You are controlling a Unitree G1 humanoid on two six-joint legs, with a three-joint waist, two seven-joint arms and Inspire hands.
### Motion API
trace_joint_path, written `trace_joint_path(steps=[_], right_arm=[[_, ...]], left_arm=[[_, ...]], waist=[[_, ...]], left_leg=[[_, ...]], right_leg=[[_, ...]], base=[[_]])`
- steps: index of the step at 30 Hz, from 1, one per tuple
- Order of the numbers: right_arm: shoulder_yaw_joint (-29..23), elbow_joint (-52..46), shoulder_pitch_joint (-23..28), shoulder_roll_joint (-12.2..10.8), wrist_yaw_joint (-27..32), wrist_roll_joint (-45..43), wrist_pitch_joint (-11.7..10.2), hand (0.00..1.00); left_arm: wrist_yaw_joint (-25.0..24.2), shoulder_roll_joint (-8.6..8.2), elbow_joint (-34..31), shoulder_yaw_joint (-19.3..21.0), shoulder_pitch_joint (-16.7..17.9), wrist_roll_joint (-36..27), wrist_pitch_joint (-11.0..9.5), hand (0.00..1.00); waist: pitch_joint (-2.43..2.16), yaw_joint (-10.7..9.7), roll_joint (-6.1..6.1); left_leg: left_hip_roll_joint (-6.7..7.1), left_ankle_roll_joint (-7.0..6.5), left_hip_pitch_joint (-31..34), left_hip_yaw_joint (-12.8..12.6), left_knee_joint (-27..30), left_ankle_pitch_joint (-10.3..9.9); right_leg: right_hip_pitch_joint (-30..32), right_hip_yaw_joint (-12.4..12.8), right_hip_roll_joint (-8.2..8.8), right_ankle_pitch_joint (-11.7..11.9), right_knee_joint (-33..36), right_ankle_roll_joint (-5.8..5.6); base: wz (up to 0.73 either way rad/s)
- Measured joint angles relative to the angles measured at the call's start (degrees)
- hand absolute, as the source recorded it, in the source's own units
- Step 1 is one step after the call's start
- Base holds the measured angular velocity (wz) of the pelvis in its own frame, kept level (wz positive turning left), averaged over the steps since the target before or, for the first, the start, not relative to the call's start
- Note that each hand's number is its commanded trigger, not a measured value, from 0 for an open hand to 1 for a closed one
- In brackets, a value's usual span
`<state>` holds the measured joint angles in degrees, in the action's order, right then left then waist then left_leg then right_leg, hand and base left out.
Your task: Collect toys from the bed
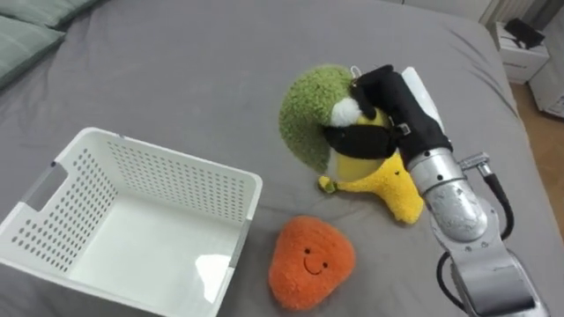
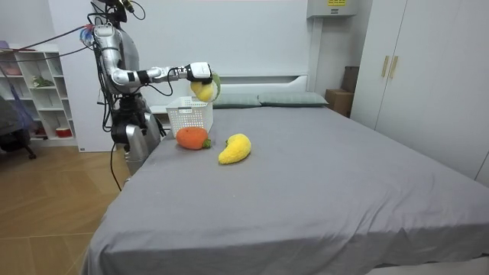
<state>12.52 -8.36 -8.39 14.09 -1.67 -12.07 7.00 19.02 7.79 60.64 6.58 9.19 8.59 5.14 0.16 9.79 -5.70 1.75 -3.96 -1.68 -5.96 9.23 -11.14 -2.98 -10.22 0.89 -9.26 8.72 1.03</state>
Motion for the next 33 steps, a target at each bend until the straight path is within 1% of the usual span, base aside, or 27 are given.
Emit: trace_joint_path(steps=[4,8,9,11,12,15,16,18,21,24,25,28,29,30,31,32,33], right_arm=[[3.4,-0.1,-2.0,-0.2,-2.6,-0.8,1.4,1.0],[5.6,0.0,-4.4,-0.3,-3.7,-0.7,1.9,1.0],[6.5,0.0,-5.1,-0.4,-3.8,-0.8,1.9,1.0],[7.5,0.0,-5.6,-0.7,-4.0,-0.8,2.1,1.0],[8.4,0.0,-5.8,-0.9,-4.1,-0.8,2.8,1.0],[10.3,0.0,-5.9,-1.6,-5.0,-1.2,3.7,1.0],[10.9,0.0,-5.9,-1.9,-5.5,-1.5,3.9,1.0],[11.8,0.0,-5.9,-2.1,-6.2,-1.6,3.9,1.0],[13.2,0.0,-5.9,-2.8,-7.5,-4.1,4.5,1.0],[13.8,0.0,-5.9,-4.1,-7.9,-4.4,4.9,1.0],[13.9,0.0,-5.9,-4.6,-7.9,-4.4,5.0,1.0],[14.7,0.1,-5.9,-5.2,-8.0,-4.4,5.1,1.0],[15.0,0.1,-5.9,-5.2,-8.0,-4.5,5.1,0.64],[15.3,0.3,-5.9,-5.2,-8.4,-4.5,5.1,0.57],[15.6,0.7,-5.9,-5.3,-8.5,-4.5,5.1,0.22],[15.7,1.0,-5.9,-5.4,-8.5,-4.5,5.1,0.06],[15.9,1.5,-5.8,-5.4,-8.5,-4.6,5.1,0.0]], left_arm=[[0.0,0.13,0.6,-1.2,-0.8,0.0,0.8,0.0],[-0.1,0.29,0.9,-1.3,-1.4,0.0,0.9,0.0],[-0.6,0.47,0.9,-1.3,-1.5,0.0,1.0,0.0],[-0.9,0.71,0.8,-1.3,-1.8,0.0,1.4,0.0],[-1.0,0.78,0.7,-1.3,-2.1,0.0,1.8,0.0],[-1.2,0.74,-0.6,-1.2,-2.1,0.2,2.1,0.0],[-1.2,0.71,-1.3,-1.2,-2.1,0.2,2.1,0.0],[-1.2,0.62,-2.9,-1.2,-2.1,0.2,2.3,0.0],[-1.5,0.42,-5.0,-1.3,-2.2,0.8,2.3,0.0],[-1.7,0.44,-5.6,-1.5,-2.4,0.8,2.3,0.0],[-1.7,0.62,-5.6,-2.4,-2.4,0.8,2.4,0.0],[-1.7,0.53,-5.6,-3.3,-2.4,0.9,2.4,0.0],[-1.7,0.52,-5.6,-3.4,-2.4,0.9,2.4,0.0],[-1.7,0.45,-5.5,-3.5,-2.4,0.9,2.4,0.0],[-1.7,0.41,-5.5,-3.5,-2.4,0.9,2.4,0.0],[-1.7,0.4,-5.5,-3.5,-2.4,0.9,2.4,0.0],[-1.7,0.36,-5.5,-3.5,-2.4,0.9,2.4,0.0]], waist=[[-0.01,1.0,-0.22],[-0.09,1.9,-0.47],[-0.07,1.9,-0.62],[0.0,2.5,-0.83],[0.07,3.1,-0.85],[0.14,3.9,-0.97],[0.16,4.6,-0.93],[0.17,5.2,-0.91],[0.2,6.3,-0.86],[0.28,6.5,-0.75],[0.34,6.5,-0.66],[0.5,6.4,-0.43],[0.53,6.4,-0.39],[0.58,6.4,-0.32],[0.6,6.4,-0.29],[0.61,6.4,-0.27],[0.62,6.4,-0.27]], left_leg=[[0.03,0.0,0.1,0.1,0.0,0.0],[0.07,0.0,0.1,0.5,0.0,0.0],[0.11,0.0,0.2,0.8,0.1,0.0],[0.14,0.0,0.3,1.2,0.3,0.0],[0.16,0.0,0.4,1.2,0.4,0.0],[0.19,-0.01,0.5,1.5,0.4,0.0],[0.19,0.0,0.5,1.5,0.4,0.0],[0.19,0.0,0.6,1.5,0.5,0.0],[0.19,0.0,0.8,1.5,0.5,0.0],[0.25,-0.01,1.1,1.9,0.6,0.0],[0.27,-0.01,1.2,2.0,0.6,0.0],[0.36,-0.05,1.3,2.3,0.6,0.0],[0.37,-0.06,1.3,2.3,0.6,0.0],[0.39,-0.07,1.3,2.4,0.6,0.0],[0.4,-0.07,1.3,2.4,0.6,0.1],[0.41,-0.07,1.3,2.4,0.6,0.1],[0.47,-0.09,1.4,2.6,0.6,0.1]], right_leg=[[0.0,-0.1,0.01,0.0,0.0,0.0],[0.0,-0.5,0.06,0.0,0.0,0.0],[-0.2,-0.9,0.1,0.0,0.0,0.0],[-0.2,-1.1,0.11,0.0,-0.1,0.0],[-0.2,-1.1,0.11,0.0,-0.1,0.0],[-0.2,-0.9,0.09,0.0,-0.1,0.01],[-0.2,-0.9,0.09,0.0,-0.1,0.01],[-0.1,-0.9,0.1,0.0,-0.1,0.01],[0.1,-1.1,0.09,0.0,-0.1,0.01],[0.1,-1.9,0.12,0.0,-0.1,0.0],[0.1,-2.3,0.14,0.0,-0.1,0.0],[0.1,-2.8,0.25,0.0,-0.2,0.0],[0.1,-2.8,0.29,0.0,-0.2,0.0],[0.1,-2.9,0.33,0.0,-0.2,-0.01],[0.1,-2.9,0.34,0.0,-0.2,-0.01],[0.1,-3.0,0.35,0.0,-0.2,-0.01],[0.1,-3.3,0.43,0.0,-0.2,-0.01]], base=[[0.01],[0.04],[0.13],[0.1],[0.05],[0.02],[0.0],[0.0],[0.0],[0.07],[0.07],[0.04],[0.03],[0.0],[0.0],[0.04],[0.07]])
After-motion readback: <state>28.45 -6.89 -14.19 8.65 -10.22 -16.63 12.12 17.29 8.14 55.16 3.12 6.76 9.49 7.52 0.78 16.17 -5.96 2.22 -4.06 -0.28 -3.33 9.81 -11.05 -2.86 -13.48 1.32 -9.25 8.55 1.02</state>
